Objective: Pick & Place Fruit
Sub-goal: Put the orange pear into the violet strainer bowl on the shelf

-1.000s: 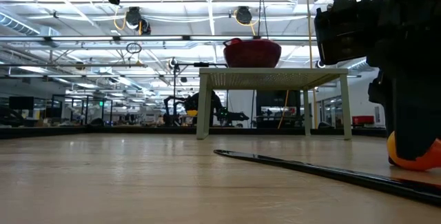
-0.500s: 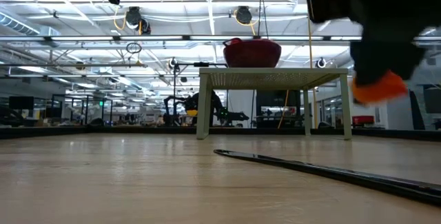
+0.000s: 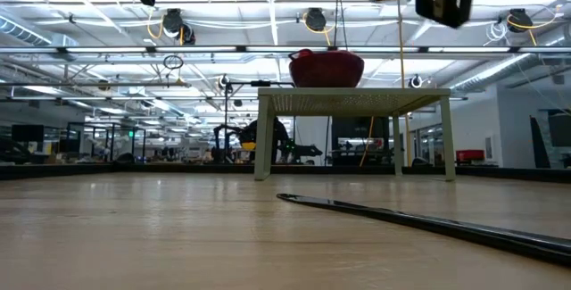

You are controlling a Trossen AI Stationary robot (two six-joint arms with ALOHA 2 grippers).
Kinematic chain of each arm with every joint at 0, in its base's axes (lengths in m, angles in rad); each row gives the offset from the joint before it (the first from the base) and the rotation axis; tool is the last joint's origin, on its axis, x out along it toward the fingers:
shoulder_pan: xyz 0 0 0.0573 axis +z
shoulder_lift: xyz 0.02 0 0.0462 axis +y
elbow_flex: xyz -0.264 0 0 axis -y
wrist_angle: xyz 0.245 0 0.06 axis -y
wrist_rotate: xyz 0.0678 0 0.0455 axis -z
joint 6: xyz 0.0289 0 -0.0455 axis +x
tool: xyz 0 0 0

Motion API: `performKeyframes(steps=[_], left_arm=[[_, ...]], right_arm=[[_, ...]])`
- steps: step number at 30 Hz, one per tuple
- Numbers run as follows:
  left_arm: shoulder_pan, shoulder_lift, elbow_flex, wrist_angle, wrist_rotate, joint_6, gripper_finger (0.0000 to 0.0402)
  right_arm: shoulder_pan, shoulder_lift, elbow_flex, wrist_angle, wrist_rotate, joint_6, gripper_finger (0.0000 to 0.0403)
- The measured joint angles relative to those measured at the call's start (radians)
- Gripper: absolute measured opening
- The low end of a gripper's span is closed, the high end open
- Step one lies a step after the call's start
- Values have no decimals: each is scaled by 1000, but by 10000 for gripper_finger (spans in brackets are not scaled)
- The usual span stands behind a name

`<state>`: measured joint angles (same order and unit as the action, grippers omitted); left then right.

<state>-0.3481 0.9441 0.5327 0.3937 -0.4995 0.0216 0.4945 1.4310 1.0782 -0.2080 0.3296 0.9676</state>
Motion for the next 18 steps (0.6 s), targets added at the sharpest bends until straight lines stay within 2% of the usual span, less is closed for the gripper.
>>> performKeyframes(steps=[5, 18], left_arm=[[0, 0, 0, 0, 0, 0, 21], [0, 0, 0, 0, 0, 0, 21]], right_arm=[[-32, -40, 1, 80, 41, -91, 123], [-168, -68, 2, 273, 37, -304, 123]])
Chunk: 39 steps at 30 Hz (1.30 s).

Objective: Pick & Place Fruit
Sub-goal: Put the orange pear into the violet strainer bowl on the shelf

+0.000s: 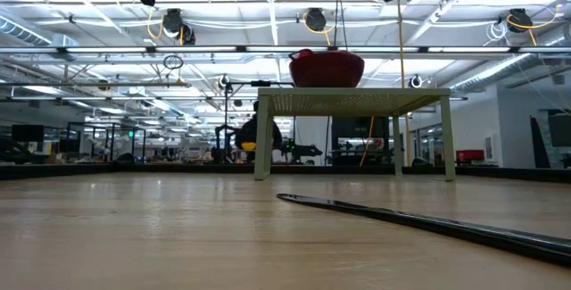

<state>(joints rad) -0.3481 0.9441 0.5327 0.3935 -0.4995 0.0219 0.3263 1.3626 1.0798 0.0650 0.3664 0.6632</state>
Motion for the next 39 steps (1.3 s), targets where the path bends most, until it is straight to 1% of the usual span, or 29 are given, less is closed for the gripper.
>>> performKeyframes(steps=[5, 10, 21, 24, 31, 33, 36, 39], left_arm=[[0, 0, 0, 0, 0, 0, 21], [0, 0, 0, 1, 0, 0, 21], [0, 0, -1, 0, 0, 0, 21], [0, 0, -1, 0, 0, 0, 21], [0, 0, -1, 0, 0, 2, 21], [0, 0, -1, 0, 0, 7, 21], [0, 0, -1, 0, 0, 25, 21], [0, 0, -1, 0, 0, 33, 21]], right_arm=[[-67, -7, 0, 42, -1, -77, 123], [-152, -34, 0, 32, -4, -135, 123], [-387, -133, 0, 24, -6, -337, 123], [-446, -141, 0, -7, -36, -392, 123], [-549, -130, 0, -113, -70, -422, 123], [-570, -126, 0, -97, -103, -425, 123], [-596, -122, 0, -103, -113, -423, 123], [-620, -117, 8, -102, -156, -422, 123]])
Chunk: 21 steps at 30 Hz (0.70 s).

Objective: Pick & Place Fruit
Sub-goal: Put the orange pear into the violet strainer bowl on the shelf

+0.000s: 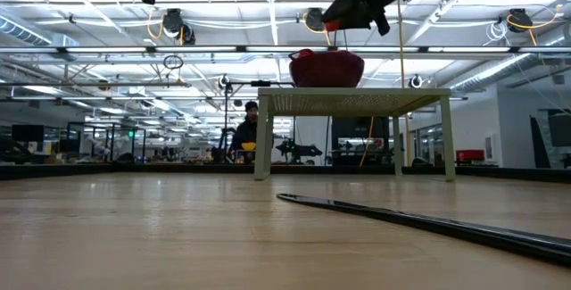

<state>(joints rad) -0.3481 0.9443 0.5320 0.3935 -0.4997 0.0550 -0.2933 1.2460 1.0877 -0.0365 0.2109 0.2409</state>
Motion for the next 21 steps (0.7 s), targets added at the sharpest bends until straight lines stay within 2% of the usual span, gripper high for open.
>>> performKeyframes(steps=[9, 12, 16, 21], left_arm=[[0, 0, 0, 0, 0, -1, 21], [0, 0, 0, 0, 0, -2, 21], [0, 0, 0, 0, 0, -4, 21], [0, 0, 0, 0, 0, -5, 21]], right_arm=[[-45, 124, 118, -7, -60, -50, 123], [-63, 162, 168, -111, -58, -72, 123], [-79, 171, 192, -202, -55, -73, 125], [-79, 172, 192, -216, -57, -71, 126]])
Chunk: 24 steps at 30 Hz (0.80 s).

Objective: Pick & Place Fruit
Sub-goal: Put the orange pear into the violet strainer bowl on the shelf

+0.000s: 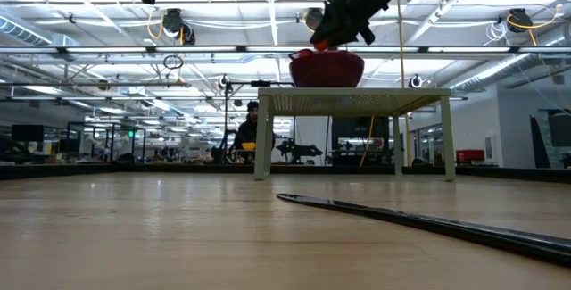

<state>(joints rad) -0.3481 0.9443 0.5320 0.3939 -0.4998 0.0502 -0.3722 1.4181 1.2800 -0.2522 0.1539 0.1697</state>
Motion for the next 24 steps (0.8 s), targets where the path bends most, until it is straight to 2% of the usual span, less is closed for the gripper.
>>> performKeyframes(steps=[24], left_arm=[[0, 0, 0, 0, 0, -2, 21]], right_arm=[[0, -6, 0, -15, -1, 80, 127]])
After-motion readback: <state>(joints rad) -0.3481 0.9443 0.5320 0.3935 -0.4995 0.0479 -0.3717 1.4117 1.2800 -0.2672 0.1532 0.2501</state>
